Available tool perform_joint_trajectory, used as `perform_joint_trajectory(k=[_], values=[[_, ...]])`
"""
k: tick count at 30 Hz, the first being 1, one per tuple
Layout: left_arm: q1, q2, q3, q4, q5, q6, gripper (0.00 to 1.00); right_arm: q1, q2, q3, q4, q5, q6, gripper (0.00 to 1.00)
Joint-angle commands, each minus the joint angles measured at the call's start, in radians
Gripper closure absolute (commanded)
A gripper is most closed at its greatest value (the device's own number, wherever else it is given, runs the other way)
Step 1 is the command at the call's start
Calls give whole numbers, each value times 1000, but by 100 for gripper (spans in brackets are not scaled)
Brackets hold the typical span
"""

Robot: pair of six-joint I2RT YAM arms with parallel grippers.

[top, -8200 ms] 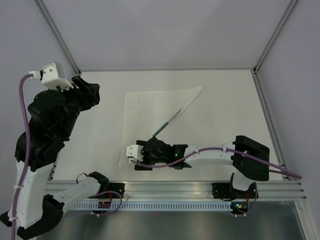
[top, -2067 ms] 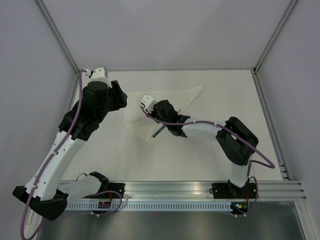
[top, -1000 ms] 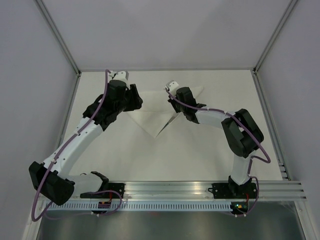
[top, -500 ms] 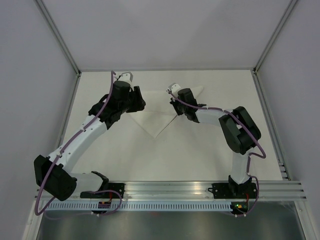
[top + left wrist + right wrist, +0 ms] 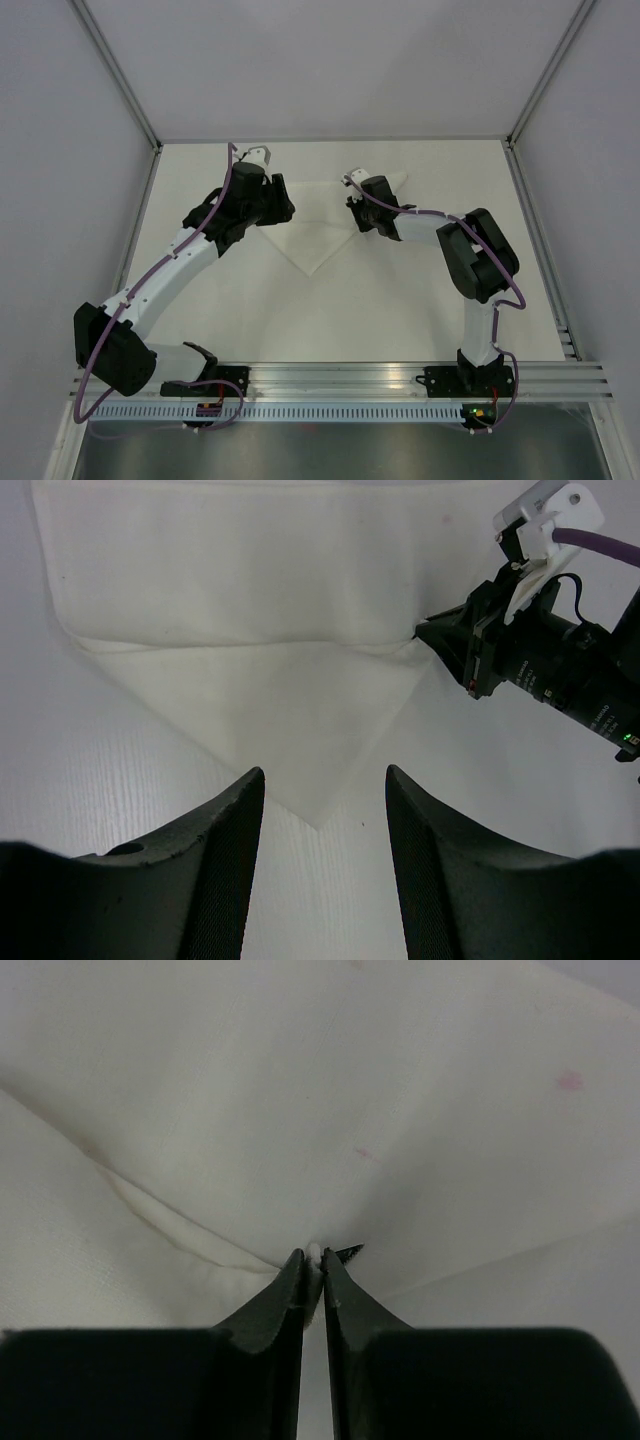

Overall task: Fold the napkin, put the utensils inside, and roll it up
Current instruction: Fold the napkin

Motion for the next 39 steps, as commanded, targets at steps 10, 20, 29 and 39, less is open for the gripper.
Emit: perform_joint_trajectory(k=[10, 20, 29, 39], values=[[-3, 23, -25, 57, 30, 11, 42, -52, -22, 131, -113, -64, 103, 55], [-3, 81, -48, 128, 91, -3, 43, -260, 39, 346, -267, -150, 292, 48], [-3, 144, -54, 181, 142, -9, 43, -420, 151, 435, -307, -271, 421, 48], [-3, 164, -68, 201, 148, -6, 43, -455, 277, 490, -267, -381, 514, 46]])
